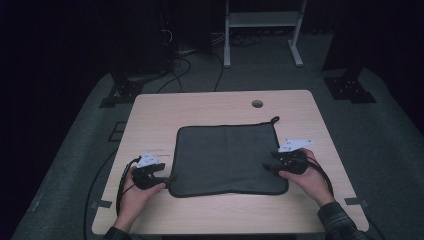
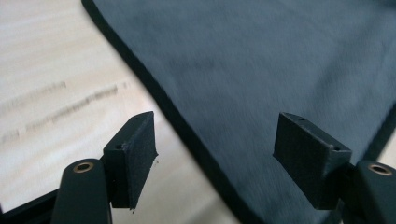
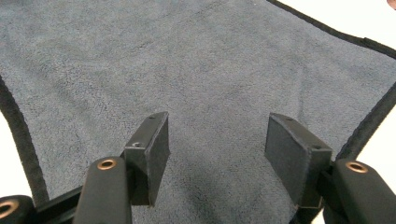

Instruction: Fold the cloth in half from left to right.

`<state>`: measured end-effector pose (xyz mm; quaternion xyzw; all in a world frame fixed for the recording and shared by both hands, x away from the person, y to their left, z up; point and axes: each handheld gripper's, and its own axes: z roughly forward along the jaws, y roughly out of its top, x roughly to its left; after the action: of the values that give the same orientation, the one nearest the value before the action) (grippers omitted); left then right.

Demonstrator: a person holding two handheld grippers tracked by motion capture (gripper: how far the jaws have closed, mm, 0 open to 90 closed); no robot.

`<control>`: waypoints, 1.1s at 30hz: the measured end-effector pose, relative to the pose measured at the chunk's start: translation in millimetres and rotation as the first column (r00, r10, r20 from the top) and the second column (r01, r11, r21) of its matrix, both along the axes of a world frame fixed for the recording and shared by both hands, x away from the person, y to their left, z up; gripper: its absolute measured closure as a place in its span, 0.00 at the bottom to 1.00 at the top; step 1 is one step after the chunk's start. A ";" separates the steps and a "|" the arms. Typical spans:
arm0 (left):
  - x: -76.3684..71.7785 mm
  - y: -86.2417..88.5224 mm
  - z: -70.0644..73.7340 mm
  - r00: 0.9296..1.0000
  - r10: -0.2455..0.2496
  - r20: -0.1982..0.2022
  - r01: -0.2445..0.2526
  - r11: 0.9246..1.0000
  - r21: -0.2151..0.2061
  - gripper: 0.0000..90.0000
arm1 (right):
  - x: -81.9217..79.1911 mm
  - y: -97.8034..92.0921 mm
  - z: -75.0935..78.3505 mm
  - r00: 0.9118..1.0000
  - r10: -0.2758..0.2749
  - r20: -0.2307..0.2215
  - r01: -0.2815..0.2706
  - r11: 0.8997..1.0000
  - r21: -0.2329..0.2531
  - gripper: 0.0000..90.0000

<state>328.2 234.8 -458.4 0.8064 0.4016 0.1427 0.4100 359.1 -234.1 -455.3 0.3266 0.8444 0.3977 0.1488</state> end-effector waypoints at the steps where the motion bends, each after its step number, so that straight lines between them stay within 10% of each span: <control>1: 3.4 -0.7 0.9 1.000 0.001 0.006 -0.001 1.000 -0.006 0.32 | 0.0 0.0 0.0 1.000 0.000 0.000 0.000 1.000 0.000 0.43; 22: 66.7 -20.9 -16.8 0.999 0.046 -0.020 -0.045 0.997 0.066 0.43 | 0.6 -0.8 -1.4 1.000 0.010 -0.001 -0.010 1.000 -0.007 0.43; 33: 66.5 -24.0 -16.8 0.999 0.045 -0.003 -0.045 0.996 0.076 0.91 | -0.7 1.7 -0.9 1.000 0.014 -0.002 -0.014 1.000 -0.009 0.43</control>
<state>394.7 210.9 -475.2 0.8125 0.4148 0.1653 0.3748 358.4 -232.4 -456.1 0.3204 0.8485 0.3947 0.1468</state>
